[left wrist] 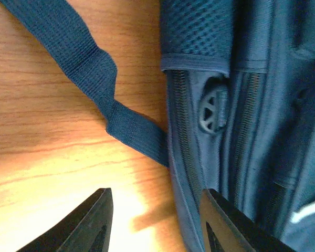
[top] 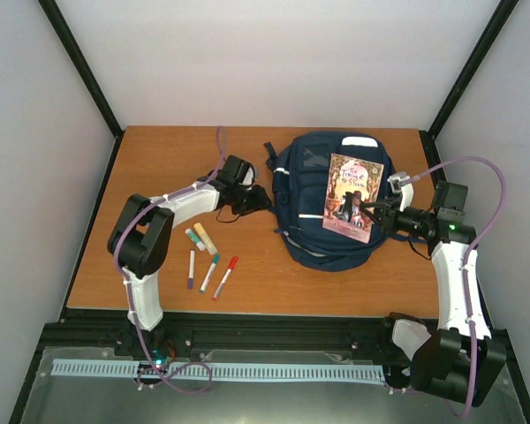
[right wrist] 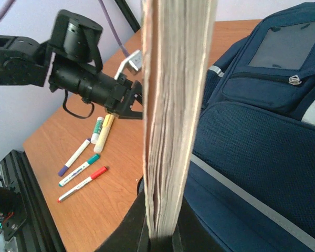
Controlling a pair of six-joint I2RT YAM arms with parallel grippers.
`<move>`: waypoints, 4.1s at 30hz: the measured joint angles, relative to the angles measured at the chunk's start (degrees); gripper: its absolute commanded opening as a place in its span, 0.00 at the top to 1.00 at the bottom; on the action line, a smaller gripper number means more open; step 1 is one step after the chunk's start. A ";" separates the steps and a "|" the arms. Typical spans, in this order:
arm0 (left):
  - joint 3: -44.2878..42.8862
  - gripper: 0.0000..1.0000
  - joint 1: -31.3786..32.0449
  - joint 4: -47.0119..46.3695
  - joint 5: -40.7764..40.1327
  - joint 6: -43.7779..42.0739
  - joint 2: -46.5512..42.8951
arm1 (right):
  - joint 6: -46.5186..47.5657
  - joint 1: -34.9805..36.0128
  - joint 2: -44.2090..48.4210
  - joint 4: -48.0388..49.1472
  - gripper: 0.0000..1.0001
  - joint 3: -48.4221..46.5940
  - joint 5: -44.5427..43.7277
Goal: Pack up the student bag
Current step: Move the student bag to the center of the board, then place the book in the student bag.
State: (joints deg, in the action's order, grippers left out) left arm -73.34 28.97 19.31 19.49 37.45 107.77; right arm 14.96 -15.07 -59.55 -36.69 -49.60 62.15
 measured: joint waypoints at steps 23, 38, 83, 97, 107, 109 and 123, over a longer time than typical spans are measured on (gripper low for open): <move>-10.03 0.89 0.70 -4.63 9.90 5.86 15.52 | 2.34 -1.07 0.28 0.02 0.97 0.26 0.39; -1.55 0.99 -2.23 -4.50 3.26 7.02 8.57 | 2.58 -1.40 -0.70 0.07 0.97 0.26 -0.52; -19.89 0.56 35.63 18.14 -21.94 -33.81 7.43 | 4.55 -21.33 0.22 -4.72 0.97 0.24 -16.44; -28.55 0.64 36.68 20.96 -21.77 -38.23 16.00 | 5.20 -21.33 0.28 -4.72 0.97 0.31 -15.78; -33.05 0.53 36.68 22.10 -22.10 -39.65 20.44 | 5.27 -21.33 -0.13 -4.74 0.97 0.31 -14.99; -33.03 0.52 36.79 22.08 -22.34 -40.30 20.46 | 5.29 -21.33 -0.55 -4.74 0.97 0.31 -14.97; -29.05 0.64 39.30 16.17 -38.10 -41.07 20.44 | 5.27 -21.33 -1.46 -4.74 0.97 0.31 -14.71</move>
State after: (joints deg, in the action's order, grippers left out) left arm -102.39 68.27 35.48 -18.61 -3.62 128.20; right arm 20.23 -36.40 -61.01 -41.43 -49.30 47.44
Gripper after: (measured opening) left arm 0.430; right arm 0.044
